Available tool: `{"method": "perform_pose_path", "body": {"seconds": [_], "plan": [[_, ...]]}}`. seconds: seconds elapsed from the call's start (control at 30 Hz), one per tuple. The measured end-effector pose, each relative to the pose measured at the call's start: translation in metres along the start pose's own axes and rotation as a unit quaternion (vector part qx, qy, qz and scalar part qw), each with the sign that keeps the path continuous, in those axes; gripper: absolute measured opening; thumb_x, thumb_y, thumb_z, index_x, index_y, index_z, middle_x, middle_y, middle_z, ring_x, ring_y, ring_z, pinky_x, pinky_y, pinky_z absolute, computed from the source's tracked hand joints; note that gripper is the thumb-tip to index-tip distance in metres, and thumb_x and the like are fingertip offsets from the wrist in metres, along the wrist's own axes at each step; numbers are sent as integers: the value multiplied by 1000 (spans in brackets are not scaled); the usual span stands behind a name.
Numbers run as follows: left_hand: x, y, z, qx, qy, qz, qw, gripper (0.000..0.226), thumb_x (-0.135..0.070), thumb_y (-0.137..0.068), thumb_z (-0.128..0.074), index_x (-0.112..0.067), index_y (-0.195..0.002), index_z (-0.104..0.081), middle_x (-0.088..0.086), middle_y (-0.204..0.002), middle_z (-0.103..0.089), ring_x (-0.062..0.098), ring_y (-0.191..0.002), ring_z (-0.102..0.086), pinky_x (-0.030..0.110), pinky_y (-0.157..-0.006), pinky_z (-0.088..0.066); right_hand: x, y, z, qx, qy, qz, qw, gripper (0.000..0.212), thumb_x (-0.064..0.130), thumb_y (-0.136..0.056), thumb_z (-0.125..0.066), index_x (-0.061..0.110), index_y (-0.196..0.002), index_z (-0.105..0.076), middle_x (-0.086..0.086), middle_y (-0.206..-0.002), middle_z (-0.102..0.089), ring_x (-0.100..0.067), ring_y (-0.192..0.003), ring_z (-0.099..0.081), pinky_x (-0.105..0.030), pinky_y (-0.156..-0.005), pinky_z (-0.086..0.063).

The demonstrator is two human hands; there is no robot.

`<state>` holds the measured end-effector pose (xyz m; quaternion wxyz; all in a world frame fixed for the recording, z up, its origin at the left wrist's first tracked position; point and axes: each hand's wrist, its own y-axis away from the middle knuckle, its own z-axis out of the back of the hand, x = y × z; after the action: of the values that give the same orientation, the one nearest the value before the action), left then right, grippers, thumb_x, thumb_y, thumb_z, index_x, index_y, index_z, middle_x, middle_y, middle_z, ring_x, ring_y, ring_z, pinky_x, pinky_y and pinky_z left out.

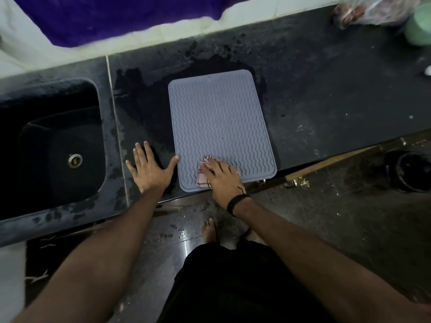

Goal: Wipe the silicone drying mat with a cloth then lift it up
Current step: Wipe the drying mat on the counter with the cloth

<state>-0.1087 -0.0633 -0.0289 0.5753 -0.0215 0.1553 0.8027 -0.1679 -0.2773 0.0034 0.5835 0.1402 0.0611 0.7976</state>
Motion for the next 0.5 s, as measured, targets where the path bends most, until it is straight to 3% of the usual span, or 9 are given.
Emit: {"method": "perform_pose_path", "body": {"seconds": [0.17, 0.3, 0.4, 0.5], "plan": [[0, 2, -1, 23, 25, 34, 999, 120, -92, -80, -39, -16, -166, -2, 9, -173, 5, 23, -159, 7, 53, -126, 10, -7, 32, -10, 26, 12, 26, 999, 77, 11, -84, -58, 19, -152, -23, -7, -155, -24, -32, -137, -29, -49, -107, -30], [3, -4, -3, 10, 40, 29, 999, 125, -93, -77, -44, -17, -166, -2, 10, -172, 5, 25, -159, 5, 54, -125, 9, -2, 32, -4, -8, 0, 14, 1000, 70, 14, -76, -63, 21, -142, -41, -7, -143, -40, -31, -123, -42, -46, -96, -38], [2, -4, -7, -18, 62, -6, 998, 117, -84, -82, -53, -19, -166, -5, 12, -172, -1, 28, -159, -1, 54, -125, 6, 10, 10, 7, -49, -22, -25, 998, 72, 13, -66, -68, 25, -134, -48, -5, -135, -47, -29, -113, -47, -42, -88, -41], [0, -4, -11, -25, 78, -36, 996, 104, -73, -89, -56, -24, -166, -5, 11, -172, -2, 27, -159, -1, 55, -126, 4, 20, -6, 9, -28, -19, -38, 999, 68, 13, -69, -66, 25, -134, -50, -7, -137, -45, -31, -116, -45, -43, -90, -39]]}}
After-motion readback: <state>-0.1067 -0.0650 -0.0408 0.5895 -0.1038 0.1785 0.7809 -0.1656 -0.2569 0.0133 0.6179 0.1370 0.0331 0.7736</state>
